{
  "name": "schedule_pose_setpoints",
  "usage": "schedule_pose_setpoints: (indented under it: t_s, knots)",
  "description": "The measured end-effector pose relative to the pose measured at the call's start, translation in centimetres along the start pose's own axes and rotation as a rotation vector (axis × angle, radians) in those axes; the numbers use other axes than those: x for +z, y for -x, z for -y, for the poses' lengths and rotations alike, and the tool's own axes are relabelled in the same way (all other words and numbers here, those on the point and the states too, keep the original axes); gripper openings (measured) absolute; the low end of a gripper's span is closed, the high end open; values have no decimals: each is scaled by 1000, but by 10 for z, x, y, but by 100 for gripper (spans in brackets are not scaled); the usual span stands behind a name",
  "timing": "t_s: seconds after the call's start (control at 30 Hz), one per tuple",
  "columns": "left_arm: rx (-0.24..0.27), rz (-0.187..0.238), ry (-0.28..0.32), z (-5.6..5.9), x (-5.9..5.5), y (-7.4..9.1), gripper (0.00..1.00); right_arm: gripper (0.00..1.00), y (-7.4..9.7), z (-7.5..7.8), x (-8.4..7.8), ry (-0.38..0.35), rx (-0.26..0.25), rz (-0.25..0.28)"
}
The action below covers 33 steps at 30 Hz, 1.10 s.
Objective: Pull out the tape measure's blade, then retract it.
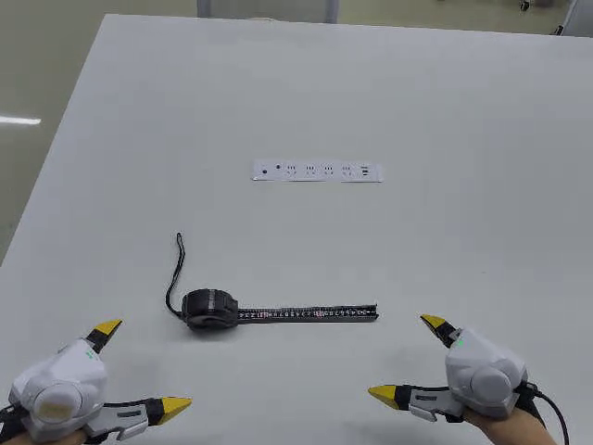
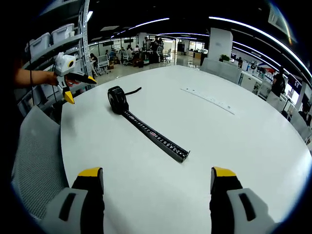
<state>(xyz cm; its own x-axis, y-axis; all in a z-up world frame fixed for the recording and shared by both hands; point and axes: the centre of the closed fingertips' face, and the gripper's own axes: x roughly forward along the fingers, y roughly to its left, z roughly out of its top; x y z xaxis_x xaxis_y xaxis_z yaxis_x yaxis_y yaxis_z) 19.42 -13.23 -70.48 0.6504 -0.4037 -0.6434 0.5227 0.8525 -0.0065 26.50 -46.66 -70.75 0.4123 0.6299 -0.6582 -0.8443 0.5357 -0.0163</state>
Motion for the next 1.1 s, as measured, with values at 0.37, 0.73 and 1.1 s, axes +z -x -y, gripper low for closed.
schedule_pose_setpoints:
  t_s: [0.37, 0.73, 1.1]
  knots:
    - [46, 20, 28, 7, 1, 8, 99, 93, 11, -8, 2, -52, -48, 22]
    - [98, 16, 41, 9, 4, 11, 99, 94, 15, -10, 1, -75, -74, 26]
    - [153, 22, 78, 10, 10, 16, 99, 94, 19, -9, 0, -88, -82, 35]
